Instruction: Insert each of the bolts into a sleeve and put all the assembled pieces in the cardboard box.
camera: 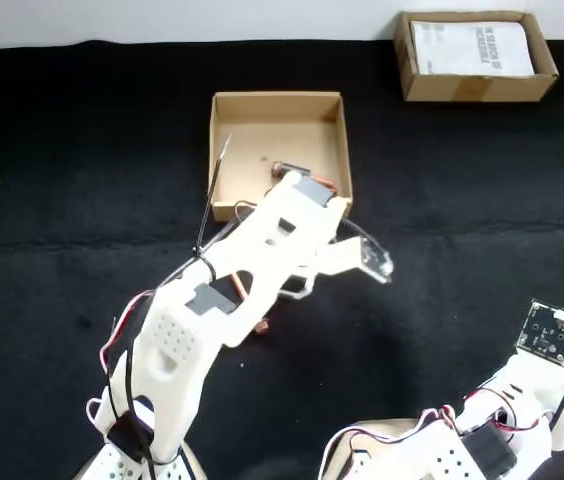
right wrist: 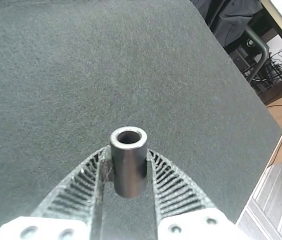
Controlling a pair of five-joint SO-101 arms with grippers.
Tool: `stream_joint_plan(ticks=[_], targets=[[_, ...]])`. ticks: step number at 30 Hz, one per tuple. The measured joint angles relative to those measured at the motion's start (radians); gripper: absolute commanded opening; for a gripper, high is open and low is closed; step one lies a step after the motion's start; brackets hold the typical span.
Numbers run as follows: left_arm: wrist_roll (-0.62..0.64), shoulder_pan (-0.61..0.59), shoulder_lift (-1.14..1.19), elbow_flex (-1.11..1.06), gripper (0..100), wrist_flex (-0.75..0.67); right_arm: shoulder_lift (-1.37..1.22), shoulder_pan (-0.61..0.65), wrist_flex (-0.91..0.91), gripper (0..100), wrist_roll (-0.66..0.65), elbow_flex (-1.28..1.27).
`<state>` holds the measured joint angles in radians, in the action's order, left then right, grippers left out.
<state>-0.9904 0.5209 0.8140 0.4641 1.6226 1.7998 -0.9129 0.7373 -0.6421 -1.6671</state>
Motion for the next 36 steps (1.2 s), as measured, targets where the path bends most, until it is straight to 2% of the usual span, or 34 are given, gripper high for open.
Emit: stream_joint_plan(ticks=[4,7,10,13,23,36], targets=[[0.069,0.002,0.094,0.226,1,0.012,0.000,0.000,0.000,0.8,0.000,0.000],[0.077,0.002,0.121,0.404,1,0.097,0.000,0.000,0.000,0.8,0.000,0.000],[0.078,0.002,0.118,0.520,8,0.135,0.000,0.000,0.000,0.8,0.000,0.000],[0.072,-0.005,0.120,0.539,14,0.141,0.000,0.000,0.000,0.8,0.000,0.000],[-0.089,-0.040,0.120,0.473,11,0.144,0.000,0.005,0.000,0.8,0.000,0.000],[-0.104,-0.037,0.120,0.470,11,0.100,0.000,0.064,0.000,0.8,-0.012,0.000]])
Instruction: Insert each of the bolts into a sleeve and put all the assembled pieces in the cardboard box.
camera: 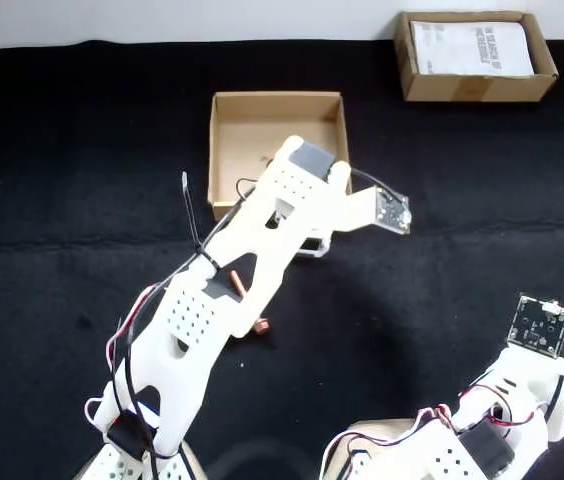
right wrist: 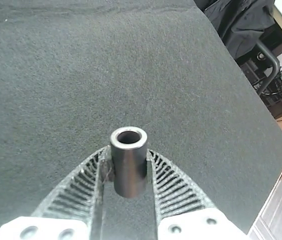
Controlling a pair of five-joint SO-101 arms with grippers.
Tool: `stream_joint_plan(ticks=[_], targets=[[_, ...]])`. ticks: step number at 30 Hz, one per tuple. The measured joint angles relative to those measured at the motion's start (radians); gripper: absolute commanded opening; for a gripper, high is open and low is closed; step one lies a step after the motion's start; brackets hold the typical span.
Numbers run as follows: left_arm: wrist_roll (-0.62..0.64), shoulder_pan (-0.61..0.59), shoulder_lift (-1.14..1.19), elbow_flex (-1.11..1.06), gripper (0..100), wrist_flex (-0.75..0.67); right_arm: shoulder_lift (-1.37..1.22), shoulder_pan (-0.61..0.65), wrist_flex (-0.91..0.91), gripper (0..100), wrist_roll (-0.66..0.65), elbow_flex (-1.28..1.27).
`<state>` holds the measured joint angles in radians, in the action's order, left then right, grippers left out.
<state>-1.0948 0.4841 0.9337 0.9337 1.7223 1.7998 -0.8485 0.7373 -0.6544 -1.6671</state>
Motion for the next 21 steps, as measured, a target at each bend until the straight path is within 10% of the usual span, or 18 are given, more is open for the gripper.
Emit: stream_joint_plan(ticks=[21], targets=[[0.002,-0.025,0.123,0.032,1,-0.077,0.015,0.015,-0.043,0.8,-0.048,0.000]])
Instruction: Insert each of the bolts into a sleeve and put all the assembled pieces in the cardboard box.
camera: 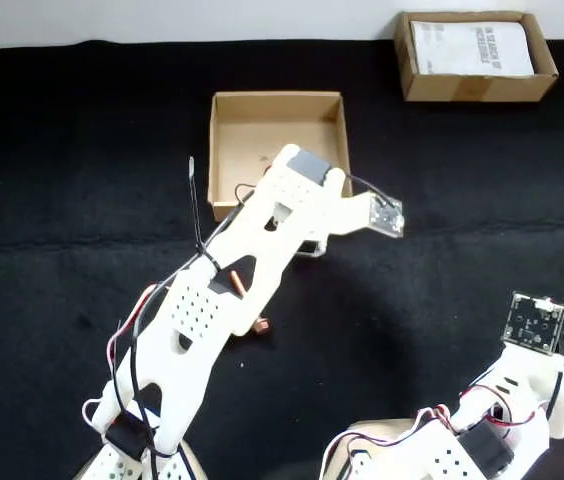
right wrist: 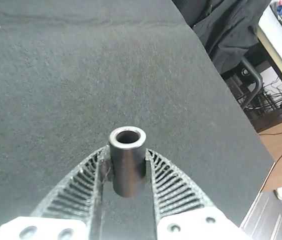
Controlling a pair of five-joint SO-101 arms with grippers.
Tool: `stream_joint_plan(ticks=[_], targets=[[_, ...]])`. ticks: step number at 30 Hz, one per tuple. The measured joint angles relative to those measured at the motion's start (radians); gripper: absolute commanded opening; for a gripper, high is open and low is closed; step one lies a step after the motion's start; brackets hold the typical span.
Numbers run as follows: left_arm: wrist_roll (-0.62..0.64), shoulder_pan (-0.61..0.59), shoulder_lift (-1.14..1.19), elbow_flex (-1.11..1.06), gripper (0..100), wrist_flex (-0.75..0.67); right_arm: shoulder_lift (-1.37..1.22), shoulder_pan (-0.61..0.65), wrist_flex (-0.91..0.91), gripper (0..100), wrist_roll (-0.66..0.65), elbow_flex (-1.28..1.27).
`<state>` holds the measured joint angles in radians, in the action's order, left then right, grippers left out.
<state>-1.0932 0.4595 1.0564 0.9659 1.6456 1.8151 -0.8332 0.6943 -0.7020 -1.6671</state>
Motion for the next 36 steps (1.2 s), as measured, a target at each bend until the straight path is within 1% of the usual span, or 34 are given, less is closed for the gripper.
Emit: stream_joint_plan(ticks=[2,4,8,11,13,16,17,20,23,24,26,30,34,36], targets=[[0.026,0.000,0.006,0.040,1,0.002,0.000,0.020,-0.018,0.8,0.018,0.000],[0.106,0.000,0.012,0.109,1,0.000,0.000,0.046,-0.037,0.8,0.057,0.000],[0.373,-0.008,0.014,0.339,1,0.000,0.000,0.155,-0.071,0.8,0.157,0.000],[0.591,-0.035,0.012,0.540,1,0.005,0.000,0.270,-0.075,0.8,0.287,0.000],[0.689,-0.069,-0.014,0.624,1,0.035,0.000,0.345,-0.075,0.8,0.384,0.000],[0.743,-0.115,-0.103,0.643,1,0.081,0.000,0.460,-0.075,0.8,0.506,0.000],[0.779,-0.126,-0.140,0.644,1,0.095,0.000,0.496,-0.075,0.8,0.551,0.000],[0.965,-0.150,-0.270,0.644,1,0.110,0.000,0.606,-0.077,0.8,0.698,0.005],[1.171,-0.180,-0.419,0.646,1,0.117,0.000,0.750,-0.080,0.8,0.766,0.015],[1.200,-0.186,-0.470,0.646,1,0.118,0.000,0.801,-0.080,0.8,0.772,0.020],[1.220,-0.195,-0.560,0.655,1,0.118,0.000,0.873,-0.080,0.8,0.778,0.031],[1.218,-0.213,-0.715,0.664,1,0.121,0.002,0.947,-0.077,0.8,0.781,0.034],[1.134,-0.227,-0.836,0.663,1,0.121,0.002,0.999,-0.003,0.8,0.766,0.037],[1.077,-0.221,-0.911,0.620,1,0.121,0.002,1.019,0.034,0.8,0.747,0.037]])
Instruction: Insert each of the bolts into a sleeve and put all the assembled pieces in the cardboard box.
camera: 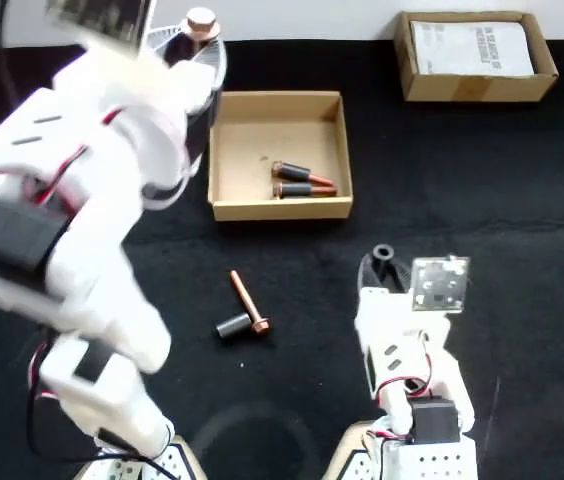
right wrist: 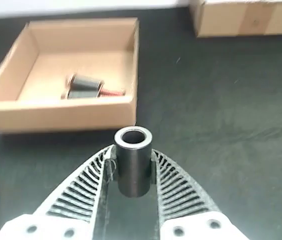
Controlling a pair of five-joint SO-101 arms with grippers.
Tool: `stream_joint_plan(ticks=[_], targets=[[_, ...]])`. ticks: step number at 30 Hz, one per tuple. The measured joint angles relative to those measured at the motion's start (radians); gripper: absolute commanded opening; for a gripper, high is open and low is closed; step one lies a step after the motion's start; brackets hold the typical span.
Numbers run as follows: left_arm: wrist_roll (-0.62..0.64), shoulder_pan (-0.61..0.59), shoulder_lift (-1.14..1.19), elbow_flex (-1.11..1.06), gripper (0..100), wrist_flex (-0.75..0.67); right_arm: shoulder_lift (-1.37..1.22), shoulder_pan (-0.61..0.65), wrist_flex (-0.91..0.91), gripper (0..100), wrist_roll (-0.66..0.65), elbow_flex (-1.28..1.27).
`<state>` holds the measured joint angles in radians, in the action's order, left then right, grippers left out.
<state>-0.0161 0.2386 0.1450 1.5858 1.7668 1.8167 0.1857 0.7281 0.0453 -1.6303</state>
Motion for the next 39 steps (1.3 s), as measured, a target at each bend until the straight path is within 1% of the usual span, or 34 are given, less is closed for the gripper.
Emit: stream_joint_plan(ticks=[3,5,11,13,15,18,21,23,25,28,31,34,39], targets=[[-0.060,-0.002,-0.140,-0.126,1,0.000,0.000,0.011,0.011,0.8,-0.009,0.000],[-0.075,-0.005,-0.245,-0.244,1,0.000,0.000,0.012,0.011,0.8,-0.012,0.000],[-0.086,0.000,-0.560,-0.735,1,-0.003,0.000,0.115,0.011,0.8,-0.012,0.000],[-0.084,-0.003,-0.631,-0.913,1,-0.044,0.000,0.160,0.005,0.8,-0.012,0.000],[-0.086,-0.005,-0.678,-1.088,1,-0.124,0.000,0.199,-0.021,0.8,-0.012,0.000],[-0.077,0.000,-0.730,-1.333,1,-0.278,0.000,0.227,-0.055,0.8,-0.012,0.000],[-0.005,0.000,-0.775,-1.571,1,-0.480,0.000,0.245,-0.078,0.8,-0.012,-0.002],[0.046,0.000,-0.796,-1.732,1,-0.641,0.000,0.258,-0.084,0.8,-0.012,-0.002],[0.084,0.025,-0.809,-1.883,1,-0.812,0.000,0.259,-0.084,0.8,-0.012,-0.002],[0.104,0.086,-0.830,-2.085,1,-1.042,0.000,0.259,-0.084,0.8,-0.012,-0.002],[0.120,0.155,-0.836,-2.231,1,-1.227,0.000,0.259,-0.084,0.8,-0.012,-0.002],[0.187,0.207,-0.836,-2.291,1,-1.318,0.000,0.259,-0.084,0.8,-0.012,-0.002],[0.351,0.219,-0.836,-2.298,1,-1.352,0.000,0.259,-0.084,0.8,-0.012,-0.002]])
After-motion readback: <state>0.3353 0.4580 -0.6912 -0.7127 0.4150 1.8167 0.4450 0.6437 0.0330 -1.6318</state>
